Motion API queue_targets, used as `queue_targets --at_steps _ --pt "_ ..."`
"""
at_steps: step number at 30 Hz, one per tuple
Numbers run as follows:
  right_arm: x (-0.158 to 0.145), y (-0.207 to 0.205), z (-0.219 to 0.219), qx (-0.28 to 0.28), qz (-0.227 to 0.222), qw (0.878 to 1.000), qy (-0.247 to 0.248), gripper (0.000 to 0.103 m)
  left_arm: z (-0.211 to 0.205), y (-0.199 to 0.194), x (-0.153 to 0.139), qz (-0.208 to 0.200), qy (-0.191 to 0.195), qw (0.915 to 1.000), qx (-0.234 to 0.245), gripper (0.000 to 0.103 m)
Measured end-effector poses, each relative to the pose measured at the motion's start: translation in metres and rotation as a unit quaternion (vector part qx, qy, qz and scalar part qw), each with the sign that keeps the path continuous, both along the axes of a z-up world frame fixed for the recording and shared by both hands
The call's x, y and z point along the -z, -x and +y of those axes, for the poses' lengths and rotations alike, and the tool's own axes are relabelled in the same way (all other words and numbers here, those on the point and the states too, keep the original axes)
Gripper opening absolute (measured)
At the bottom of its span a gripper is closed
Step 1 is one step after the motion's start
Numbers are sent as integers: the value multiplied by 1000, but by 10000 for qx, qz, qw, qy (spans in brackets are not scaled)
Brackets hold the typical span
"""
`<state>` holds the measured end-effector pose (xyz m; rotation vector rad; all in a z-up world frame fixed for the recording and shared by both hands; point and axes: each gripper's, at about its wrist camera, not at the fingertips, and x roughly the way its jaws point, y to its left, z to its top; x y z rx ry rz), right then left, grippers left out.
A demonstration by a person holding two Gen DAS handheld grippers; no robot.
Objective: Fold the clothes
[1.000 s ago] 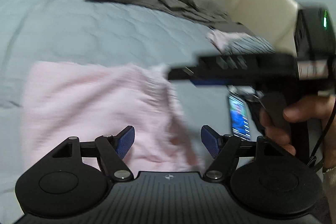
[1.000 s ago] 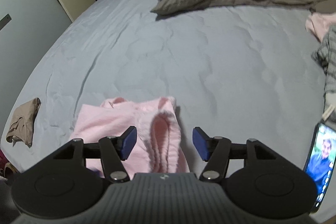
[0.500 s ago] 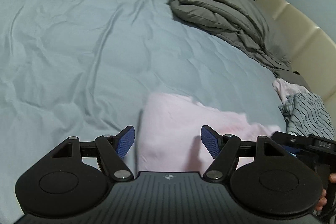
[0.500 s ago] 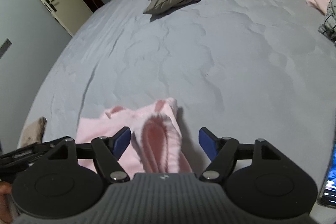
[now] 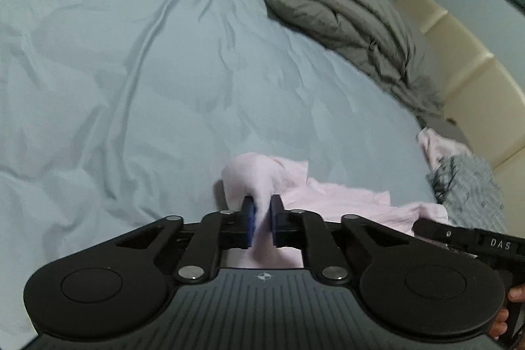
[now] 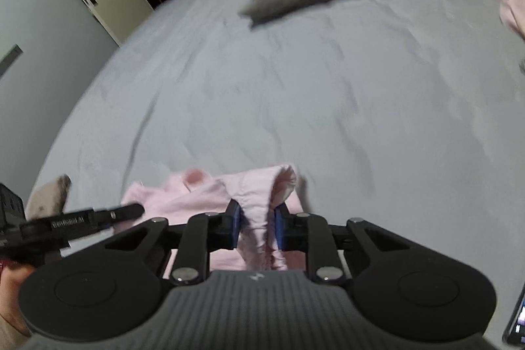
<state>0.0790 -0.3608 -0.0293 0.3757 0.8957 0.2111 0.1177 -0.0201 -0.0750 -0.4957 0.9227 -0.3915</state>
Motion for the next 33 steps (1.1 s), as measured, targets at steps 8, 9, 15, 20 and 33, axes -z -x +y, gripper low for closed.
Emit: queue_targets --at_steps 8,9,15,20,33 --pt "6 -27 19 -55 260 9985 479 23 5 -12 2 -116 -175 9997 -107 4" --pt "12 -29 17 -32 400 9978 520 25 3 -13 4 -137 -254 9996 -72 4" --pt "18 -21 4 211 782 9943 695 52 2 -14 9 -72 -205 9998 2 6" --pt "-7 -2 -2 340 559 9925 1030 52 9 -8 -1 -80 -78 9999 -77 10" --pt "-17 60 9 -509 489 9945 770 38 -1 71 -41 -348 -401 9981 299 16"
